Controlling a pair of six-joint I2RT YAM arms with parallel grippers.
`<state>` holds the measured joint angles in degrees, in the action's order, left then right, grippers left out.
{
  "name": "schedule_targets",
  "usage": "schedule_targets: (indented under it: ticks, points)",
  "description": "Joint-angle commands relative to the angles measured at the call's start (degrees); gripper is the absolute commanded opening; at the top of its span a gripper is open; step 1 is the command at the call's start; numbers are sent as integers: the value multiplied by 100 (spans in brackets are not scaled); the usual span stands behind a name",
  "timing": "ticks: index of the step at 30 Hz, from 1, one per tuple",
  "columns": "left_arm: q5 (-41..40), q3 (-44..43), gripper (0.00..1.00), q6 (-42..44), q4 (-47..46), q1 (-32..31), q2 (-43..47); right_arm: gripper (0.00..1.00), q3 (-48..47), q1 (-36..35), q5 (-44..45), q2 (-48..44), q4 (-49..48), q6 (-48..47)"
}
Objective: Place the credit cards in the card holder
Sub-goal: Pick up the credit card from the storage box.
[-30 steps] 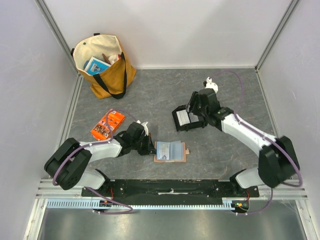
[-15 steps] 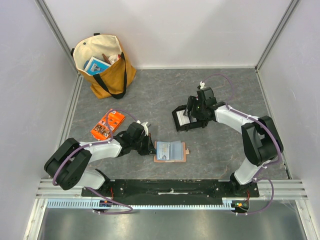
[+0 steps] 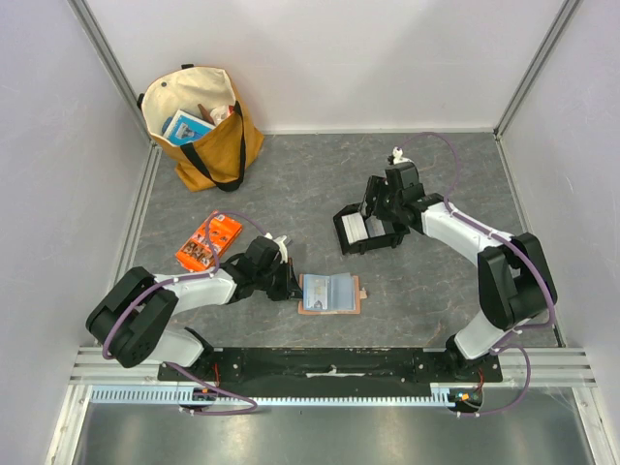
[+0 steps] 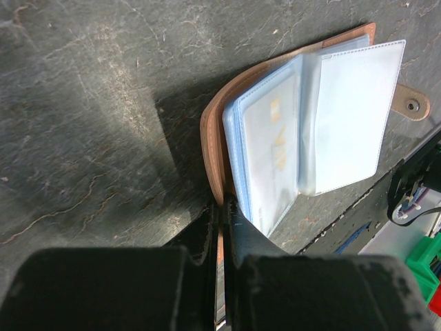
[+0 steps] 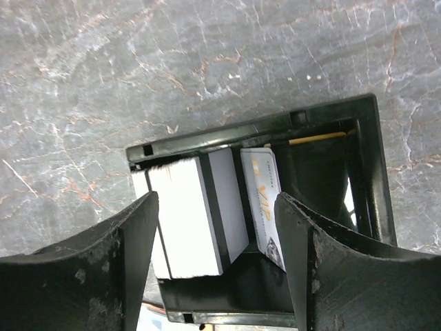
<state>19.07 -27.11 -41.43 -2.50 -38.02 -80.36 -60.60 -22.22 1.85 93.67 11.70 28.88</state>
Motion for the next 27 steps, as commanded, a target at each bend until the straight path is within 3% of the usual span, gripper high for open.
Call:
schedule_targets:
  ticks: [1,8,27]
  points:
    - [-334,31,2,205,461,-4,-191,75,-242,33,-96,-165,-124,-120]
    - [-325,13,2,197,488,-4,-173,76,-66,24,-887,186,-441,179]
    - [-316,4,2,197,505,-4,-182,76,13,51,-2047,547,-898,574]
